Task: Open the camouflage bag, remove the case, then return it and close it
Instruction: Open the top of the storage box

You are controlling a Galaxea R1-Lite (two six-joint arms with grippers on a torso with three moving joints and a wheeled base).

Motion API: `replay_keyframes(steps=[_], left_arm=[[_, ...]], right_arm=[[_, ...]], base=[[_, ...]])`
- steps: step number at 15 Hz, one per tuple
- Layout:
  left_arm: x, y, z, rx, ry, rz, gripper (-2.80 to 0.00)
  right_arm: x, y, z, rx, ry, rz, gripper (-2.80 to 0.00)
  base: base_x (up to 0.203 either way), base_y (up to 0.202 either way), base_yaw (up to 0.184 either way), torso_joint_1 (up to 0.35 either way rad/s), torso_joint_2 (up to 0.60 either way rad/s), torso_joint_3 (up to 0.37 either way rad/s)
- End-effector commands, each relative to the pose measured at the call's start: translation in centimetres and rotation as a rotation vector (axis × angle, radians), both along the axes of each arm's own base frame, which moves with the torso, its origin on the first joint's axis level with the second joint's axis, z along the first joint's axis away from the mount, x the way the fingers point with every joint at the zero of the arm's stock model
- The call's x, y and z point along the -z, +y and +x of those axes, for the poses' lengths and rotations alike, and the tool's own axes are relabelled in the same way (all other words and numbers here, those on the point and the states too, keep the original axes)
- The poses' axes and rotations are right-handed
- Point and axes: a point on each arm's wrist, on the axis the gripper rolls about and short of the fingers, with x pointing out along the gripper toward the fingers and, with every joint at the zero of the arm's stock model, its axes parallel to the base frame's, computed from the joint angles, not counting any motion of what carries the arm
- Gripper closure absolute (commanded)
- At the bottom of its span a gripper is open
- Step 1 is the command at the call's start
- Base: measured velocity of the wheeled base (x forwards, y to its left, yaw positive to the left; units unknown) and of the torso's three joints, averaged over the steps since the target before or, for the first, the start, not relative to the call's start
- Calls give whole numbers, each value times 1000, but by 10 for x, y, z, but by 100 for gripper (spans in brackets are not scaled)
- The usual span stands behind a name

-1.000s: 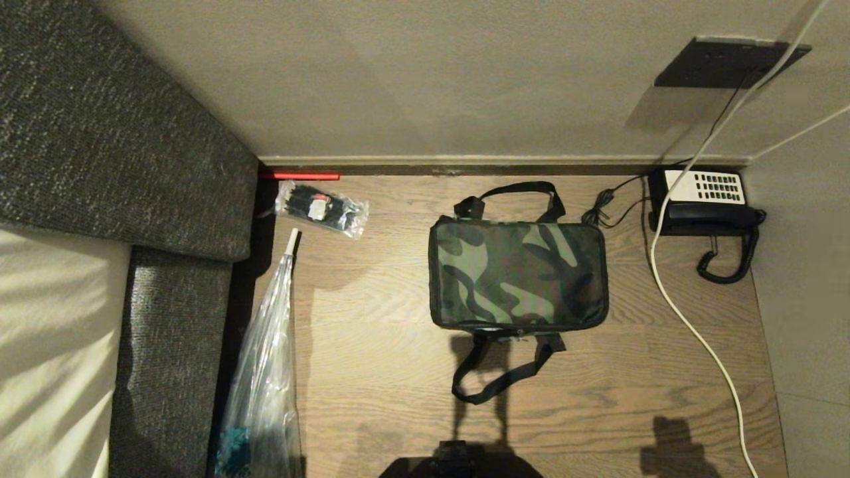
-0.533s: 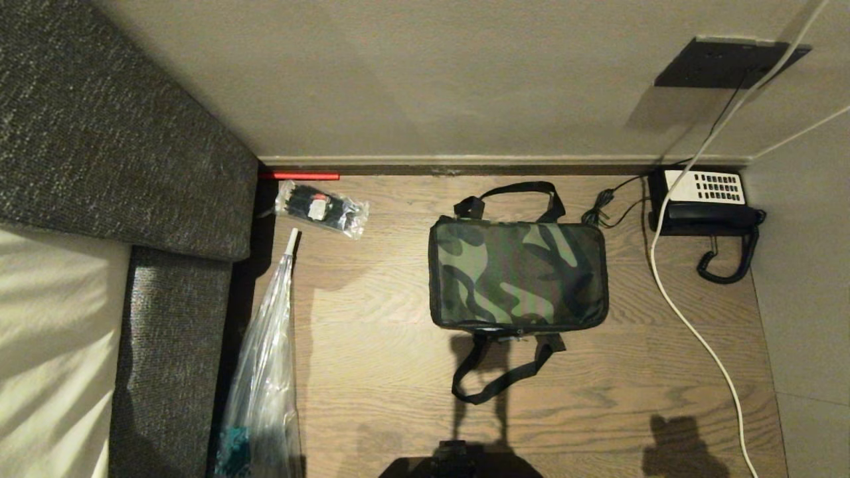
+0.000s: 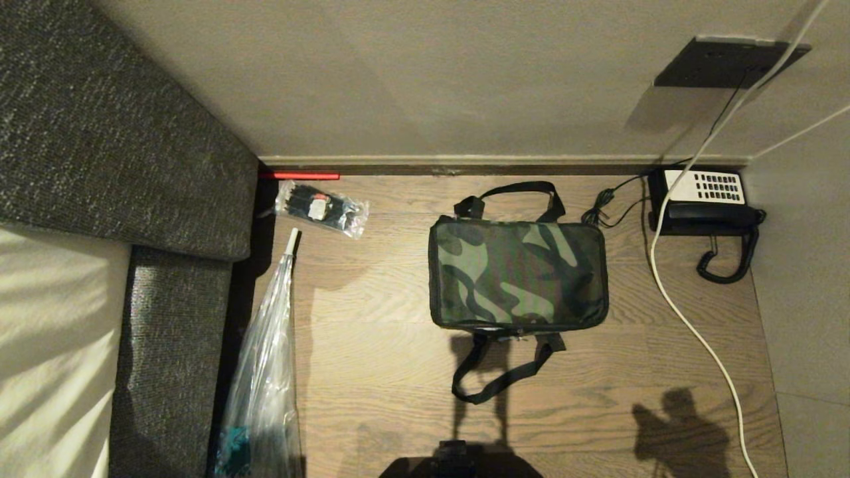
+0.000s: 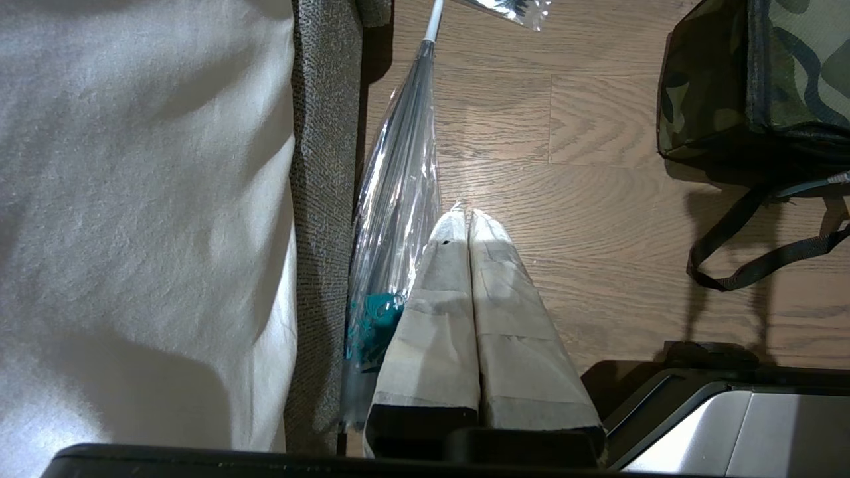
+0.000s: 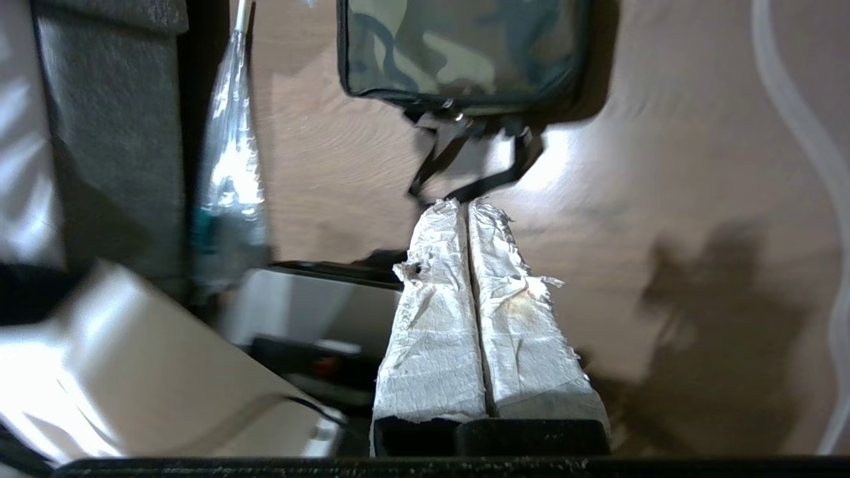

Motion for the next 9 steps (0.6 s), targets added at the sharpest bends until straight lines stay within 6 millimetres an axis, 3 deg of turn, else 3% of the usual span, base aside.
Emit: replay_keyframes(steps=[1, 3, 6, 9], left_arm=[[1, 0, 0, 0, 4, 0, 0], [1, 0, 0, 0, 4, 0, 0], [1, 0, 0, 0, 4, 0, 0], [1, 0, 0, 0, 4, 0, 0]], right_arm=[[-20, -1, 75, -5, 324, 31, 0], [-19, -1, 124, -15, 505, 36, 0], [6, 5, 194, -94, 745, 1, 0], [37, 36, 253, -192, 815, -27, 0]], base=[[0, 0, 0, 0, 0, 0], [0, 0, 0, 0, 0, 0], [0, 0, 0, 0, 0, 0], [0, 0, 0, 0, 0, 0]])
